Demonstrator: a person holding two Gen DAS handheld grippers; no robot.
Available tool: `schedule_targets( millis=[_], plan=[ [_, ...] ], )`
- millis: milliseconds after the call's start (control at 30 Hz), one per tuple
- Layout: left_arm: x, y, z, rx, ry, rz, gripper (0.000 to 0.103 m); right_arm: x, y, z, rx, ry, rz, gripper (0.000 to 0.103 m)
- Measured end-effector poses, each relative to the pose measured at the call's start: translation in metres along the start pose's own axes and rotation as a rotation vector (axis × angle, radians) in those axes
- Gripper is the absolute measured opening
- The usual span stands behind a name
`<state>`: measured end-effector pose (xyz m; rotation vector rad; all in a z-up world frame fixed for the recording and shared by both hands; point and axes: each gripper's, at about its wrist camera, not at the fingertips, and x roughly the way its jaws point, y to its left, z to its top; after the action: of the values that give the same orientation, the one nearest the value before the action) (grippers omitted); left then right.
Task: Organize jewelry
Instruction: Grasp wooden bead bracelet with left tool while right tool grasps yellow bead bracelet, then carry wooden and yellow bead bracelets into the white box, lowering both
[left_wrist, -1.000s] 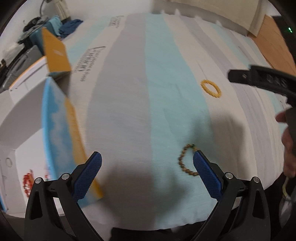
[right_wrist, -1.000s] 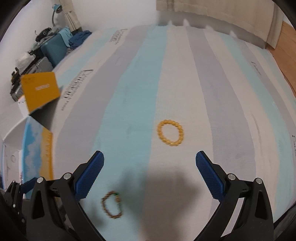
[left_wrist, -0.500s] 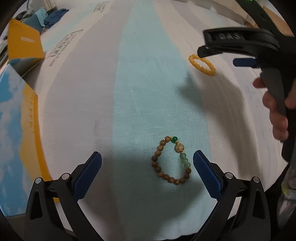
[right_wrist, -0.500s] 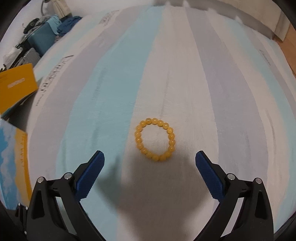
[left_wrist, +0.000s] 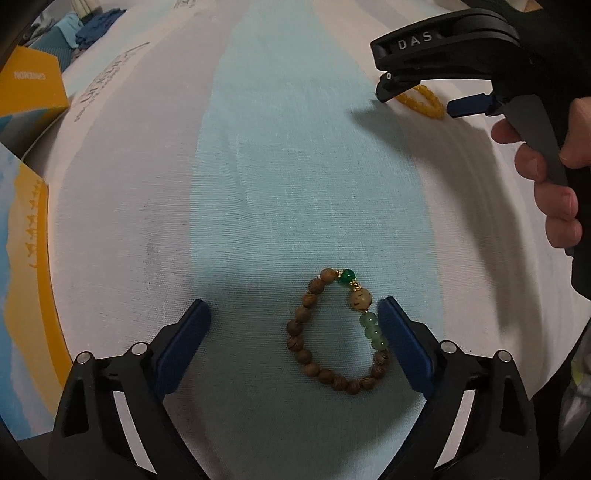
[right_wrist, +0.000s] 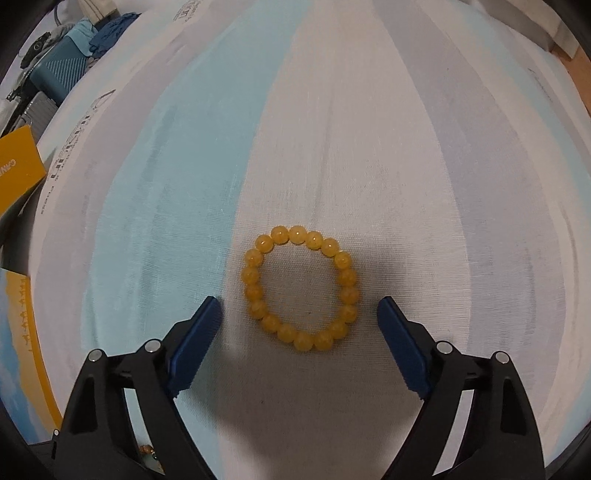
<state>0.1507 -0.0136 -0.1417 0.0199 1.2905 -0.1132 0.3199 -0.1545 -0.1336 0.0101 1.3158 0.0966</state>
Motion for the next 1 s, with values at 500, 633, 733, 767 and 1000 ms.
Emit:
schedule_targets(
  millis=[500, 633, 733, 767, 1000],
  plan=[
    [-0.008, 0.002, -0.002, 0.008, 0.023, -0.039, 0.023, 0.002, -0.002, -0.001, 0.015, 0.026, 0.015, 0.032],
    [-0.01, 0.01, 0.0, 0.004, 0.027, -0.055, 0.01, -0.001, -0.003, -0.004, 0.016, 0.03, 0.03, 0.019],
    [-0.012, 0.015, 0.001, 0.0, 0.03, -0.067, 0.01, -0.004, -0.005, -0.007, 0.028, 0.024, 0.046, 0.019],
    [-0.012, 0.016, 0.001, 0.001, 0.03, -0.066, 0.01, -0.004, -0.005, -0.007, 0.031, 0.023, 0.048, 0.018],
    [-0.017, 0.017, 0.0, 0.005, 0.03, -0.064, 0.01, -0.015, -0.014, -0.011, 0.051, -0.007, 0.073, 0.009]
  ],
)
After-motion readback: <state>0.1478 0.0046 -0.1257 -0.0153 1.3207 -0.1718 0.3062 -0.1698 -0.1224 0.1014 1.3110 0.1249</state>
